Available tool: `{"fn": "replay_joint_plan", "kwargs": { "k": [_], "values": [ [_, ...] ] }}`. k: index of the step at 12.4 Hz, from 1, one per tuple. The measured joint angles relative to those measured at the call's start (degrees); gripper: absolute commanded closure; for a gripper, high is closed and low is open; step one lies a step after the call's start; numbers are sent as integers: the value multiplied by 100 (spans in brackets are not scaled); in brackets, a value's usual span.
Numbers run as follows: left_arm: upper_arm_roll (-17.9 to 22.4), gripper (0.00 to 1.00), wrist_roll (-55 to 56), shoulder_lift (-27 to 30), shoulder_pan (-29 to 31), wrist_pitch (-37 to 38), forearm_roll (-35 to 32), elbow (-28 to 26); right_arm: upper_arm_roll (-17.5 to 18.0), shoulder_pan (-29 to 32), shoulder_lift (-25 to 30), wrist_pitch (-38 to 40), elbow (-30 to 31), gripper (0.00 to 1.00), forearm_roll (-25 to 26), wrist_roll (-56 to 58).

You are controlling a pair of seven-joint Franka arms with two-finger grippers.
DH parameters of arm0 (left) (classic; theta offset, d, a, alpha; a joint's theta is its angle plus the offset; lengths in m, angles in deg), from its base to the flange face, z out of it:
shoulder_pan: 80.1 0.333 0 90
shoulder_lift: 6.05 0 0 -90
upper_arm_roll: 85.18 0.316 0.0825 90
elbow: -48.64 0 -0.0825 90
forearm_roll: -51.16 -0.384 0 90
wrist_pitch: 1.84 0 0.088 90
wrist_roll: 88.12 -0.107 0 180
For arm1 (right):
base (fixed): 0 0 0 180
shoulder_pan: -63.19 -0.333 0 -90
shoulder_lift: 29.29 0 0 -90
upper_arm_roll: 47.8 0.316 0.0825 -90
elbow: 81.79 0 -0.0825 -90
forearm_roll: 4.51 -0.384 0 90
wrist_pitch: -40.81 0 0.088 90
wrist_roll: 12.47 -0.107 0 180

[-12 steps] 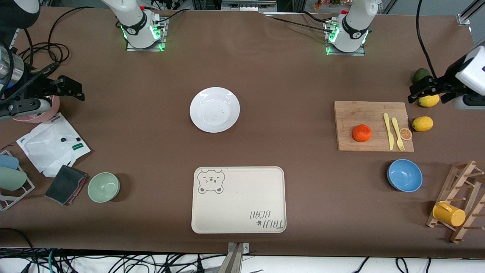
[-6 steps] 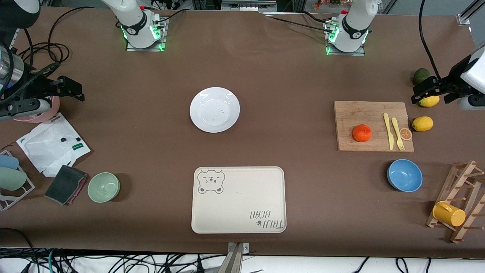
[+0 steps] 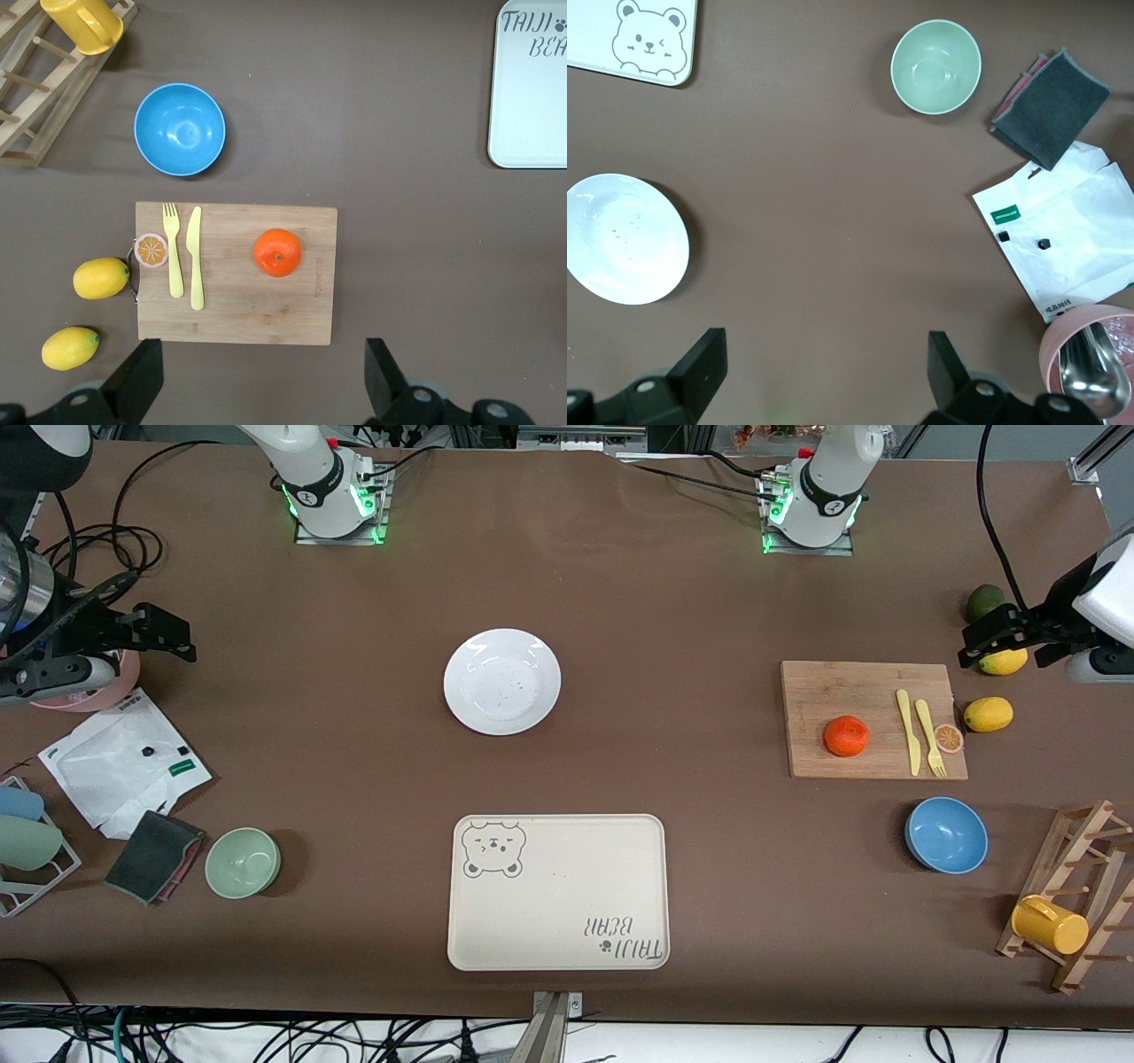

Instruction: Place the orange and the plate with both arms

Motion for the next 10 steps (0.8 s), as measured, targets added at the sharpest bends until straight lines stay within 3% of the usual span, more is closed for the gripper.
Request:
{"fn": "replay_joint_plan", "kwargs": {
  "k": [6,10],
  "values": [
    [-46,0,0,-435,-24,275,5,-9,10,-3,0,1,0,0,0,0],
    [-54,0,-1,-1253,-48,182,6,-38,12,-3,-1,2,-1,0,0,0]
  ]
}}
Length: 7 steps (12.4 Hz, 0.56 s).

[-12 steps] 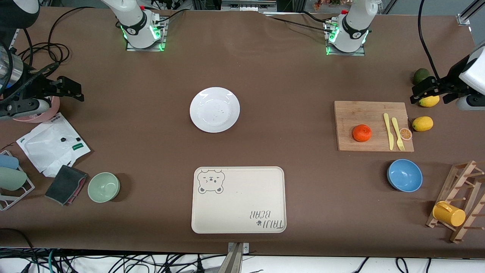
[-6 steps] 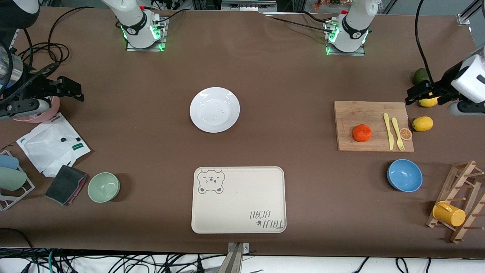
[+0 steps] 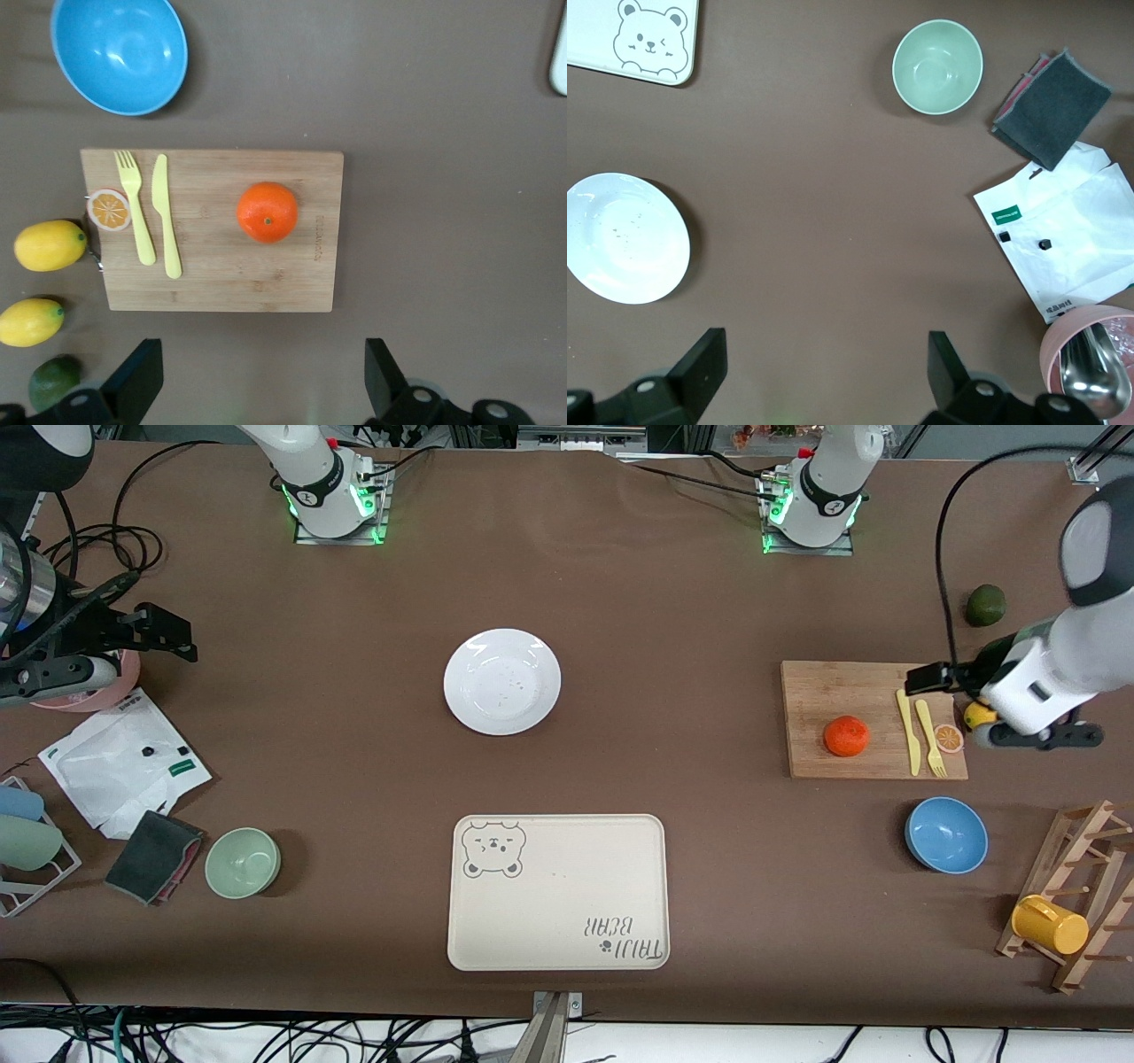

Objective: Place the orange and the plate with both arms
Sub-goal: 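Move the left gripper over the orange on the cutting board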

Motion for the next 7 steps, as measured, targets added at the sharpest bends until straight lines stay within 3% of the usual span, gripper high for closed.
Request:
{"fn": "replay_joint_plan", "kwargs": {
  "k": [4,7],
  "values": [
    [1,0,0,-914,-1,-1146,0,-344,1,0,-1,2,0,0,0,0],
    [3,0,-3,-1301,-2,-2760,-7,-1184,1,0,-2,2,-1,0,0,0]
  ]
}}
